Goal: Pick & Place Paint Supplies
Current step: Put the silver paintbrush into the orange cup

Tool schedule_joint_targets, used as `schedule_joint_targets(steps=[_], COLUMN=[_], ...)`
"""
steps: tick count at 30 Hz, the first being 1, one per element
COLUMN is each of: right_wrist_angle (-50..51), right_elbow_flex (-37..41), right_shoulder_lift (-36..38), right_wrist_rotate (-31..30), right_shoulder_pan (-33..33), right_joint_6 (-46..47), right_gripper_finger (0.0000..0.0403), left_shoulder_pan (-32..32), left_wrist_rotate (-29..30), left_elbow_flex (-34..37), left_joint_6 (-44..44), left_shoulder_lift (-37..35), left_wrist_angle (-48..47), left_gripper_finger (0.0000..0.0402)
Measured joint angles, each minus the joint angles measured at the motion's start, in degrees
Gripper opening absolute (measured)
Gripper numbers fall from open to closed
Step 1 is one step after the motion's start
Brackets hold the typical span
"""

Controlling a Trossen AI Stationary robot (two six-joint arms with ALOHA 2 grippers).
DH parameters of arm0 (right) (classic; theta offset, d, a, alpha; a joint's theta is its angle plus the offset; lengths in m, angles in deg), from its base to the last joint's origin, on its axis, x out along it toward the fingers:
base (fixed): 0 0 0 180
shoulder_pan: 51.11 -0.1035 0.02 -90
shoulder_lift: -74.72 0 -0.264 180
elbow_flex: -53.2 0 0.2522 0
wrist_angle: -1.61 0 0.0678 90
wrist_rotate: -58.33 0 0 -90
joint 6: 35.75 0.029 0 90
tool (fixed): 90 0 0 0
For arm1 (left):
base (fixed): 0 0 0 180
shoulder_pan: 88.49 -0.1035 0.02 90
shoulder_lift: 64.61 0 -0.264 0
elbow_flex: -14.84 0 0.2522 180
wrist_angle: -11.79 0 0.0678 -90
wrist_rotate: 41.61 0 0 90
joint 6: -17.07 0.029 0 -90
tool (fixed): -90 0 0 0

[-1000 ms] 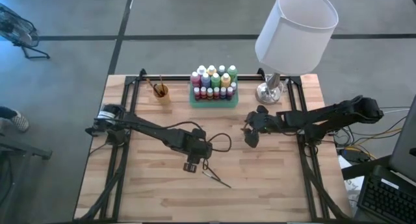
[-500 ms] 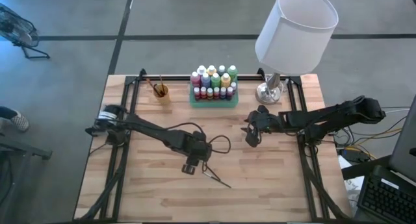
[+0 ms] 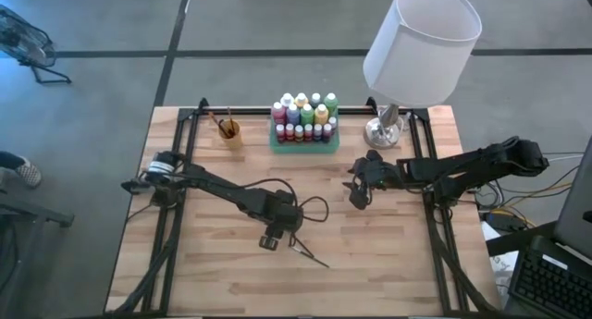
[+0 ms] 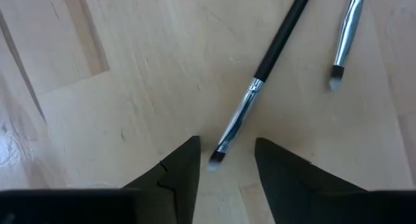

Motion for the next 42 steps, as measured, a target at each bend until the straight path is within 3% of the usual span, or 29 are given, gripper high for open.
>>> schedule_joint_targets(steps=[23,42], right_wrist_angle=[0.00,-3.15], right_elbow_flex=[-0.01,0.30], right_shoulder_lift=[-0.02,-0.04], right_wrist_rotate=[-0.04,0.78], right_shoulder_pan=[0.00,-0.06], right_joint_6=[0.00,0.92], right_gripper_finger=[0.0255,0.0215], left_shoulder_pan=[0.05,-0.18], left_wrist_rotate=[0.43,0.08], left_elbow_flex=[0.26,-1.60], left_joint_6=[-2.27,-4.36], left_shoulder_lift=[-1.41,-1.41], left_wrist_angle=[-1.81,-4.20], left_gripper_finger=[0.0010,0.0001])
